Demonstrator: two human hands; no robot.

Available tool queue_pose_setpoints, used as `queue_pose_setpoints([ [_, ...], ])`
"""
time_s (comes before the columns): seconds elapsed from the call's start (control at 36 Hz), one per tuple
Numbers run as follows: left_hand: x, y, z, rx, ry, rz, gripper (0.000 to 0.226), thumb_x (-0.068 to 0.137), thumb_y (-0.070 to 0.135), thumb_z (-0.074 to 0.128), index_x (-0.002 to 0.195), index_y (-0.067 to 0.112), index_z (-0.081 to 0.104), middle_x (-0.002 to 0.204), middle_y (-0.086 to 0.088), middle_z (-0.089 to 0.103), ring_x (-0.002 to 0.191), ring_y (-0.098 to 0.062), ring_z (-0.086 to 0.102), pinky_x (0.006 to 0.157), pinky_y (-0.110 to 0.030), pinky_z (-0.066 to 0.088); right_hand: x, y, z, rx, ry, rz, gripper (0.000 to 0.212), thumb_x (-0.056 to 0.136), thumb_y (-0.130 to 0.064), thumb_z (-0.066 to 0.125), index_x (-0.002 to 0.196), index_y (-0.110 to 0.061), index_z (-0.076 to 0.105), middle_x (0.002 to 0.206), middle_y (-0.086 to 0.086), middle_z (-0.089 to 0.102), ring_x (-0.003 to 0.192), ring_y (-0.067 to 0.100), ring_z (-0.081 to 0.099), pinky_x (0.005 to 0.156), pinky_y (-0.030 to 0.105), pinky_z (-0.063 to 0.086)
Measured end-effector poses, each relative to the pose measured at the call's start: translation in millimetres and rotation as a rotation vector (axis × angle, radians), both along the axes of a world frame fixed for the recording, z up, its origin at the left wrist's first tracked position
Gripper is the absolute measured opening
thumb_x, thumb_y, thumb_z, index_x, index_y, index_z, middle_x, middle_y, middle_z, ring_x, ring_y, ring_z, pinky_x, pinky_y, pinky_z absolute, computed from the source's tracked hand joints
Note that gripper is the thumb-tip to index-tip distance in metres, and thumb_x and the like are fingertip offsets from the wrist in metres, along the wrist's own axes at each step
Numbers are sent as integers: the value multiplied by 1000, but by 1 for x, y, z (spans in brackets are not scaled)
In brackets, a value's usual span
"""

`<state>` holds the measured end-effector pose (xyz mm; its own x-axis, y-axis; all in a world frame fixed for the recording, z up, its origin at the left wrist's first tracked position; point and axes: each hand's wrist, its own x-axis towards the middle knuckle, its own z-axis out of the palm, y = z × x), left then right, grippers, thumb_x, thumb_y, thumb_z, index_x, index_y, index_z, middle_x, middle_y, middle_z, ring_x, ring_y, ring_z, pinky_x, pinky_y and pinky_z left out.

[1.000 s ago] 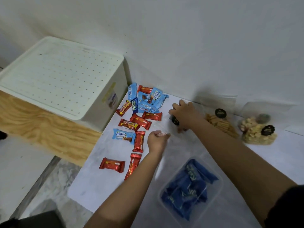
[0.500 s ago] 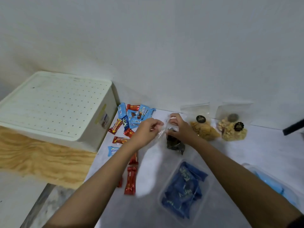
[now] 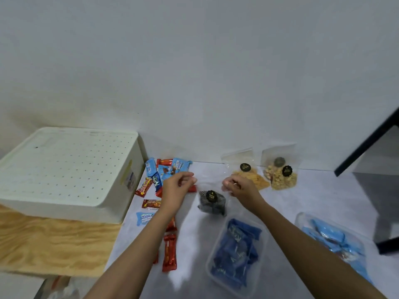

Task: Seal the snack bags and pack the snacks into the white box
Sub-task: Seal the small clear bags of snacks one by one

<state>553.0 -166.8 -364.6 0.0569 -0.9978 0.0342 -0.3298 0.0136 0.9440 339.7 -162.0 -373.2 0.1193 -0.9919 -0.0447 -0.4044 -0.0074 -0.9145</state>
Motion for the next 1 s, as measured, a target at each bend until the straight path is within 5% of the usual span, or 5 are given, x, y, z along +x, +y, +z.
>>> queue_pose_setpoints([
  [0.14,-12,1,0,20,145,40,17,78,6,70,95,5,69,83,4,70,78,-7,67,76,-16,53,-1,11,-3,-117,-47,-112,12,93,-14,52,98,-21,62,96,-5,65,89,4,61,76,15,46],
  [0.28,-20,-1,3,16,232,16,16,77,4,70,81,20,71,81,3,72,81,-11,68,80,-21,53,-3,18,1,-170,-74,-218,15,93,-11,52,94,-13,67,92,-5,66,90,7,61,77,20,48],
  [0.39,-26,1,5,48,296,12,16,77,2,69,81,17,71,70,11,73,73,-13,64,70,-21,52,-3,25,0,-167,-140,-293,15,92,-11,55,95,-13,69,92,-9,66,86,-10,59,76,8,46],
  [0.75,-27,6,2,26,294,-50,18,74,-3,70,92,0,71,68,15,72,72,1,67,72,-11,53,-8,39,-4,-166,-119,-316,17,88,-6,60,100,-1,70,95,2,68,89,4,61,76,1,43],
  [1.0,-28,4,-1,28,195,-96,11,80,6,68,82,17,68,80,-4,69,76,-11,63,70,-21,52,-9,30,5,-195,247,-326,15,86,-17,56,74,-26,60,71,-12,60,70,13,56,64,35,46],
])
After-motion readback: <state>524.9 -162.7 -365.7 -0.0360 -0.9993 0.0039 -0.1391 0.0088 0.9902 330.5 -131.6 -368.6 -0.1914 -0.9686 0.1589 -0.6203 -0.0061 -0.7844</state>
